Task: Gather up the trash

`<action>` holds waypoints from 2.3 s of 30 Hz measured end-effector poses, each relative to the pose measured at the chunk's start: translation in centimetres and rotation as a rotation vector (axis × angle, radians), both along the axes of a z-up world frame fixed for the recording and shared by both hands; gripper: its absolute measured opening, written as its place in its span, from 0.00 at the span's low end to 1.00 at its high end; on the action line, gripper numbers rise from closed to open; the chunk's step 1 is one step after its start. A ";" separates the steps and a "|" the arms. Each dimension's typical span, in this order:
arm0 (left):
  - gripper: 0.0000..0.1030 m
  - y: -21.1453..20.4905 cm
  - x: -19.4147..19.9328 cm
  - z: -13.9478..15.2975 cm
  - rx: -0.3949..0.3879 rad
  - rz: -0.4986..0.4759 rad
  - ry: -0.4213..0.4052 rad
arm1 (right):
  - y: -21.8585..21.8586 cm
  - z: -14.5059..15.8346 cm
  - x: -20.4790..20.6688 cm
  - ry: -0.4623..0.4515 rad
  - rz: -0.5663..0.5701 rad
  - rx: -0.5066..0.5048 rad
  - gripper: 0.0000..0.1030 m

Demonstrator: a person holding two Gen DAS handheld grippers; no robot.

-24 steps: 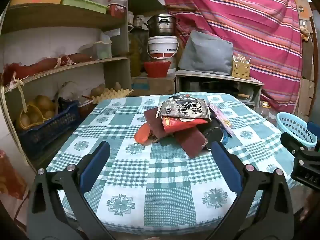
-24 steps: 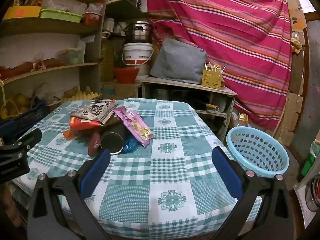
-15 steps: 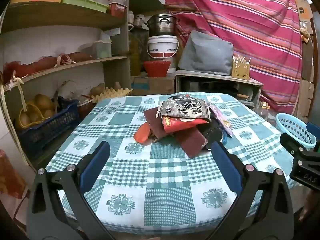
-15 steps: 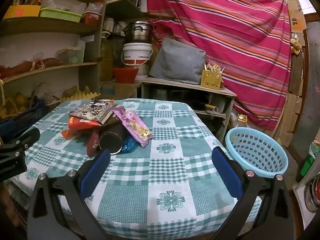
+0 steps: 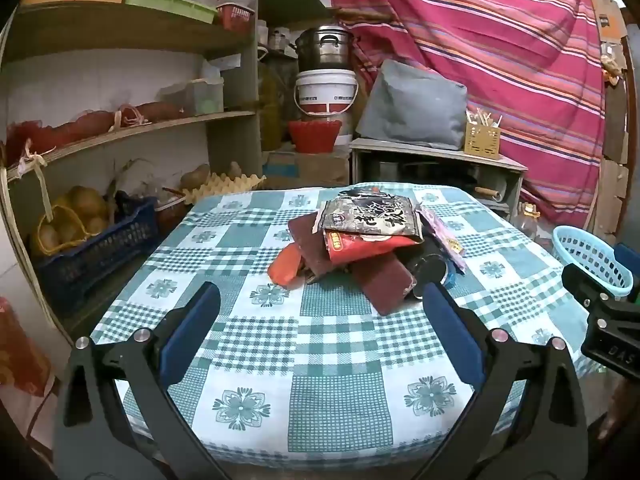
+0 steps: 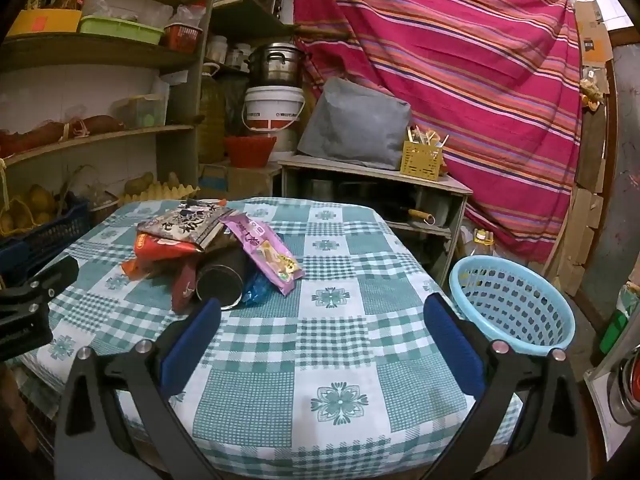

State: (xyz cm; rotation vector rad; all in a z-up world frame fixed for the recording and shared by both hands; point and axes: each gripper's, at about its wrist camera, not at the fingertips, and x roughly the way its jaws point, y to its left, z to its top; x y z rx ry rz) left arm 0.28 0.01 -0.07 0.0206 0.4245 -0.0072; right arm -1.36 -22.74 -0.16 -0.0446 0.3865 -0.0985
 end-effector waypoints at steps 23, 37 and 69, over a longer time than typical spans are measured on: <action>0.95 -0.2 0.0 -0.2 0.000 -0.005 0.011 | 0.2 -0.7 0.8 0.010 -0.004 -0.007 0.96; 0.95 -0.1 0.2 -0.7 0.002 -0.004 0.020 | -0.7 -1.3 0.6 0.015 -0.008 -0.008 0.96; 0.95 -0.2 0.2 -0.7 0.001 -0.004 0.023 | -0.5 -1.2 0.8 0.023 -0.009 -0.012 0.96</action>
